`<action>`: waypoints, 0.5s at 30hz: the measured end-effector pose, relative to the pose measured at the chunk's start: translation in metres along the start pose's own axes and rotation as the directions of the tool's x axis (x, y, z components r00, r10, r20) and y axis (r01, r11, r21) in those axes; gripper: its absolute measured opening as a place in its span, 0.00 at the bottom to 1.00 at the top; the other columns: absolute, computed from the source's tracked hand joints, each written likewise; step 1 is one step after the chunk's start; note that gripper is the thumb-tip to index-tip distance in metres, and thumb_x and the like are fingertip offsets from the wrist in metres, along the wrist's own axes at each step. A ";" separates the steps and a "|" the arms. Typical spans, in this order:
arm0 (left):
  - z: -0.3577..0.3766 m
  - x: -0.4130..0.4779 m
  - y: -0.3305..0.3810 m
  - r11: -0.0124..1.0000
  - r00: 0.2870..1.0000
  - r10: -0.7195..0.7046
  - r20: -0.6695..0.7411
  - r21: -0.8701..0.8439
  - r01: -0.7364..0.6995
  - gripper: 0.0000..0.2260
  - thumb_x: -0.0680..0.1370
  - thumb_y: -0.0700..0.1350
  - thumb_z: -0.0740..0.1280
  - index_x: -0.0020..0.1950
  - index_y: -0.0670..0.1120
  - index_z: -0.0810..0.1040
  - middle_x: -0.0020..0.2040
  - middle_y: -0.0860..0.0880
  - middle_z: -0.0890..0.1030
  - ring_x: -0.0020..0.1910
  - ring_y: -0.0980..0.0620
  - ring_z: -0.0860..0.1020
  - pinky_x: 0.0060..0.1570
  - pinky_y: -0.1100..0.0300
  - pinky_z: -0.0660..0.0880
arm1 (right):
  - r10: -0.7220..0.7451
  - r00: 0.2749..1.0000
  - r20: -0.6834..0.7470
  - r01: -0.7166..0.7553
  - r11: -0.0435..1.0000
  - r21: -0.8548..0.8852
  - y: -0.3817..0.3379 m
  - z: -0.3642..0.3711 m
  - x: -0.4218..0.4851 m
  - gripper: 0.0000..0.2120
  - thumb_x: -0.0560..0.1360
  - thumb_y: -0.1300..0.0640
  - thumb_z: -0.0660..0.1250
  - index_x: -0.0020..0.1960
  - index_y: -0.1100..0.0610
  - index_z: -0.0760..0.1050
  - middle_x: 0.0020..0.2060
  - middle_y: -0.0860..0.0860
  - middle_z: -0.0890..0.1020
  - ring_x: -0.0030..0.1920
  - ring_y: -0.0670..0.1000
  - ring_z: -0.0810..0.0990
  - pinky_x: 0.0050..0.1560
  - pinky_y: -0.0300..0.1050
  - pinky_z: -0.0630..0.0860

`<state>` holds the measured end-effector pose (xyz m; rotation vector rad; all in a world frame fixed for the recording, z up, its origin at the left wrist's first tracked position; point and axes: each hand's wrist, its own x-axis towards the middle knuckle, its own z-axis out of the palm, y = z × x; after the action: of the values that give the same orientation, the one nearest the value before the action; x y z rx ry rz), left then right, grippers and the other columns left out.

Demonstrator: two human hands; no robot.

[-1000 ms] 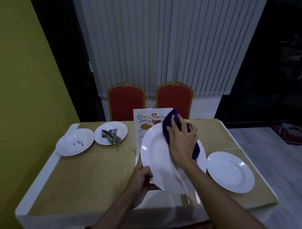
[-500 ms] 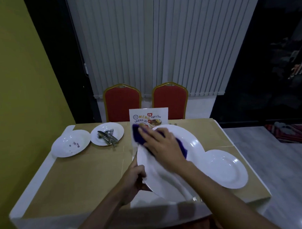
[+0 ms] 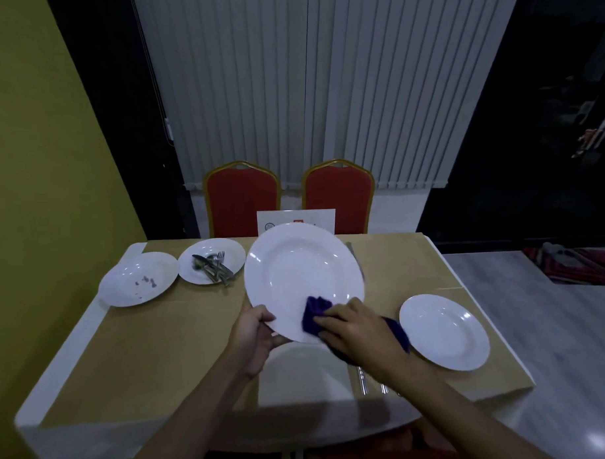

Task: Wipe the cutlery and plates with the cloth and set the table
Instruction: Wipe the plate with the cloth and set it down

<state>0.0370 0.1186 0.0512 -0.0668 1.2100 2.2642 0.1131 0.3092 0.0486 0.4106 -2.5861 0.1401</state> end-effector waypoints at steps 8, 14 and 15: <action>0.009 0.004 -0.013 0.986 0.972 -0.139 0.187 -0.069 0.154 0.41 0.70 0.78 0.50 0.67 0.49 0.78 0.66 0.41 0.79 0.63 0.37 0.78 0.55 0.38 0.77 | -0.088 0.996 0.021 0.086 0.993 0.078 -0.013 0.003 0.031 0.18 0.72 0.56 0.75 0.61 0.48 0.81 0.57 0.44 0.83 0.58 0.54 0.76 0.49 0.48 0.72; 0.016 0.002 -0.027 0.985 0.978 -0.168 0.124 -0.007 0.170 0.41 0.69 0.80 0.49 0.65 0.55 0.79 0.64 0.47 0.81 0.59 0.43 0.81 0.53 0.38 0.77 | 0.174 0.984 0.034 -0.177 0.979 0.106 -0.030 0.010 0.044 0.22 0.76 0.55 0.68 0.69 0.43 0.73 0.66 0.41 0.77 0.66 0.54 0.69 0.61 0.57 0.68; 0.016 0.003 -0.028 0.987 0.984 -0.159 0.075 0.016 0.158 0.41 0.67 0.81 0.49 0.63 0.56 0.81 0.61 0.48 0.83 0.57 0.45 0.82 0.50 0.40 0.79 | 0.190 0.981 0.041 -0.194 0.968 0.156 -0.036 0.016 0.038 0.25 0.76 0.55 0.69 0.71 0.43 0.70 0.67 0.41 0.76 0.64 0.53 0.69 0.60 0.57 0.70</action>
<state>0.0519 0.1439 0.0389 -0.0701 1.1347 2.1042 0.0859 0.2621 0.0548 0.2177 -2.6460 0.4145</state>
